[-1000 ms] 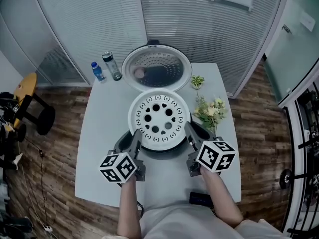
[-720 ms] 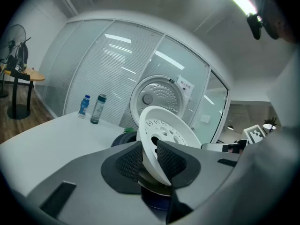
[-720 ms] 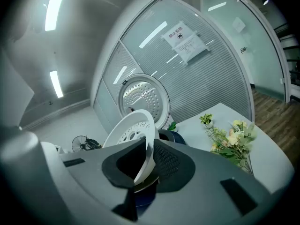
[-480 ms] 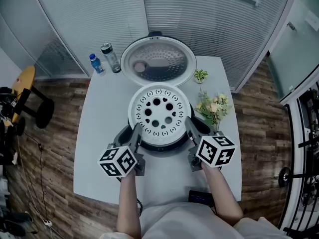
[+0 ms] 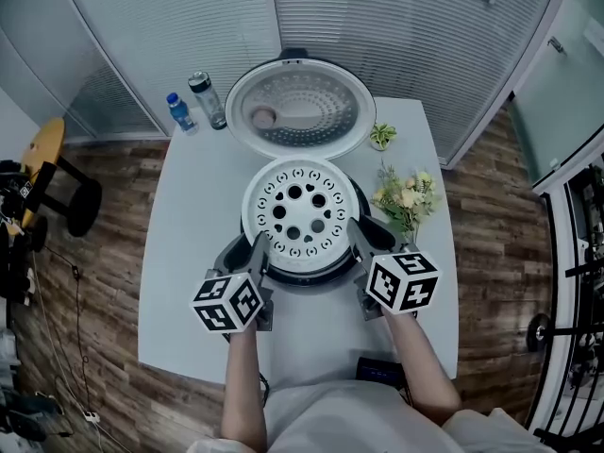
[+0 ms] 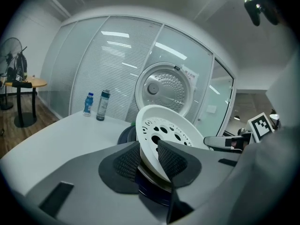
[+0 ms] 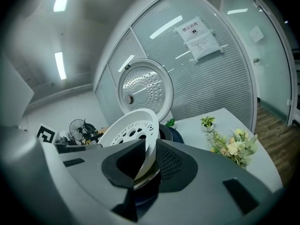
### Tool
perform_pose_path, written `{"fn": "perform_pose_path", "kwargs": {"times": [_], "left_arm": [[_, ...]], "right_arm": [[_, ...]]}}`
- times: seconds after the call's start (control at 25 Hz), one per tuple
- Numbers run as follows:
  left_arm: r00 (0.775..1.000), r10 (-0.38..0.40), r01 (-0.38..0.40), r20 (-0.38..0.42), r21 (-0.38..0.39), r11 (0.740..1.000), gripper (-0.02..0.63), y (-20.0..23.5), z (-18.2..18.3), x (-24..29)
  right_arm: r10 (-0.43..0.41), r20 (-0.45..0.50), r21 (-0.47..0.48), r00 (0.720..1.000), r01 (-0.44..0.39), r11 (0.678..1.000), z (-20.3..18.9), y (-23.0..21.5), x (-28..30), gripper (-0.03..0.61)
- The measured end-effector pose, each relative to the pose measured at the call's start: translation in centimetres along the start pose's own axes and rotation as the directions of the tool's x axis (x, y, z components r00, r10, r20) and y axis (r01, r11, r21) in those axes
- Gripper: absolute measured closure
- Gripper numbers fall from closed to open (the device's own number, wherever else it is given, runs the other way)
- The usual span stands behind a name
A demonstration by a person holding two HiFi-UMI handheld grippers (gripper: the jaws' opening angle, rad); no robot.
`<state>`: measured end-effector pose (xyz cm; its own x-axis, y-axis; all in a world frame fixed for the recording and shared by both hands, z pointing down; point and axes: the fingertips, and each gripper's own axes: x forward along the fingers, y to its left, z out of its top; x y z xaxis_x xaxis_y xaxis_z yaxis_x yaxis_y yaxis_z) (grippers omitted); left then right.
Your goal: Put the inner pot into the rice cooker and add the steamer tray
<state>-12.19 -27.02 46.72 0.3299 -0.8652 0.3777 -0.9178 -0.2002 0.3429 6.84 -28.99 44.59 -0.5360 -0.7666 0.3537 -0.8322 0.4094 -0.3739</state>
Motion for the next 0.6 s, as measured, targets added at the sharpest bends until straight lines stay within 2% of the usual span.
{"fn": "perform_pose_path", "kwargs": {"times": [0.24,0.44,0.6], "left_arm": [[1.000,0.016,-0.016,-0.007,0.034,0.999,0.492,-0.17,-0.19,0.43],[0.996,0.073,-0.066,-0.054,0.119,0.991,0.472,0.18,-0.66,0.68],[0.995,0.078,-0.070,-0.062,0.129,0.989,0.471,0.17,-0.70,0.66]], "right_arm": [[-0.015,-0.018,-0.046,1.000,0.014,0.999,-0.18,-0.50,0.32,0.508],[-0.065,-0.058,-0.210,0.996,0.051,0.976,-0.53,-0.37,0.54,0.494],[-0.079,-0.051,-0.233,0.996,0.065,0.970,-0.60,-0.31,0.50,0.494]]}}
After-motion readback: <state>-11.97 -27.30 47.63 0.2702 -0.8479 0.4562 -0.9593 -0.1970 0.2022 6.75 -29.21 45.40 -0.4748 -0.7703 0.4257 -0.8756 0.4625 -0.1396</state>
